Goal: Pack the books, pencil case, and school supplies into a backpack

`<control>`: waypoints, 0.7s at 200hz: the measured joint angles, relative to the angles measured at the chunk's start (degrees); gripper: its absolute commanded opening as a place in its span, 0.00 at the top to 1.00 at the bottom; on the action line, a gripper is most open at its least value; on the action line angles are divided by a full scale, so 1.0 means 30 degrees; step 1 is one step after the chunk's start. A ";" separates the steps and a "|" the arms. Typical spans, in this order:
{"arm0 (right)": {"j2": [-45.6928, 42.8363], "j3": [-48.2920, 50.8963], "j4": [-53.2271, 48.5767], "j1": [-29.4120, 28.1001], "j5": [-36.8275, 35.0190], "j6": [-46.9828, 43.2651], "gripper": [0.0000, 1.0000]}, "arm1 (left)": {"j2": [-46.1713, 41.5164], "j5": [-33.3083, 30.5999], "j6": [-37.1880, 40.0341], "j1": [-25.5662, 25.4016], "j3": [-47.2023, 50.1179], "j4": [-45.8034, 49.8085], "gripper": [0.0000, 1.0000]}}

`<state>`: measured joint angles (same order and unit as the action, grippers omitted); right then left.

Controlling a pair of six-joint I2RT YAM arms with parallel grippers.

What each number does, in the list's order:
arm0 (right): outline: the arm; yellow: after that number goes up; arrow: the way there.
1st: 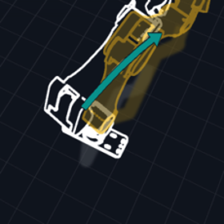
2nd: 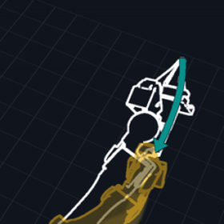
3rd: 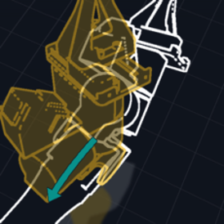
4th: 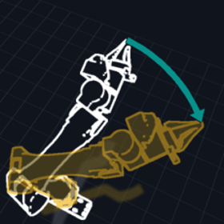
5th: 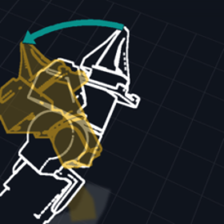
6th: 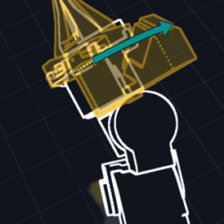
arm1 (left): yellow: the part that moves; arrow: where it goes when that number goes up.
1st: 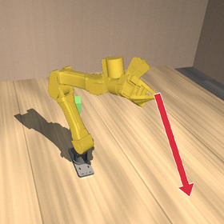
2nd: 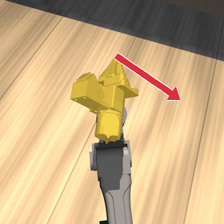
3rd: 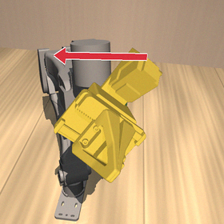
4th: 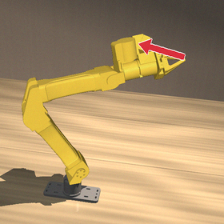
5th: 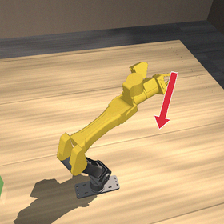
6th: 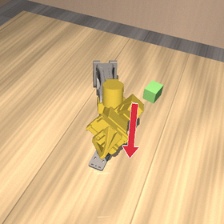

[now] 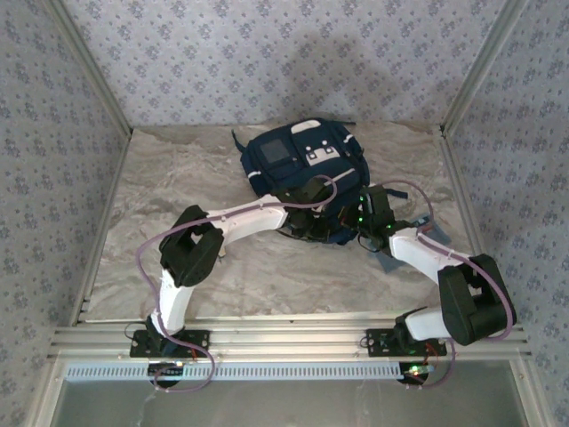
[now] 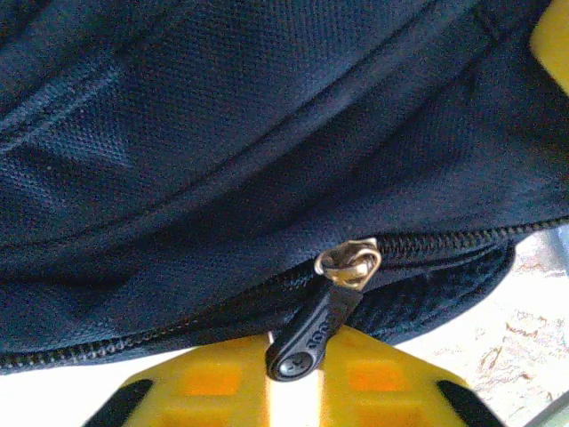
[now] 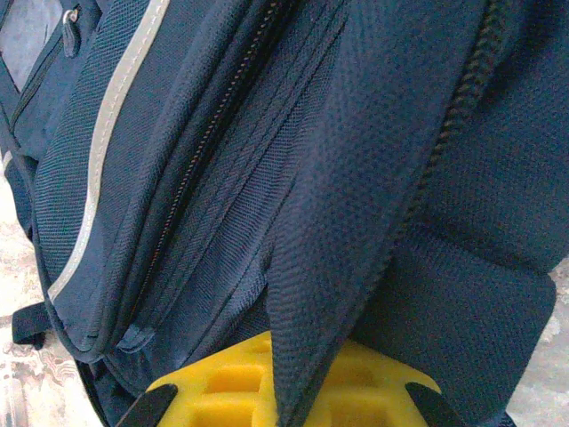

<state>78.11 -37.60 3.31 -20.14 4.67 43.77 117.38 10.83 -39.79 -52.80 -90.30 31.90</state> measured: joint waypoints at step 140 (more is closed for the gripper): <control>-0.1195 0.0095 -0.1027 0.1756 0.0423 -0.1100 1.00 | -0.2987 0.3708 0.2142 0.3366 0.3337 -0.0801 1.00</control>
<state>74.52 -37.32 0.23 -14.87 5.93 40.47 108.42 21.96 -33.36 -42.70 -80.29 29.50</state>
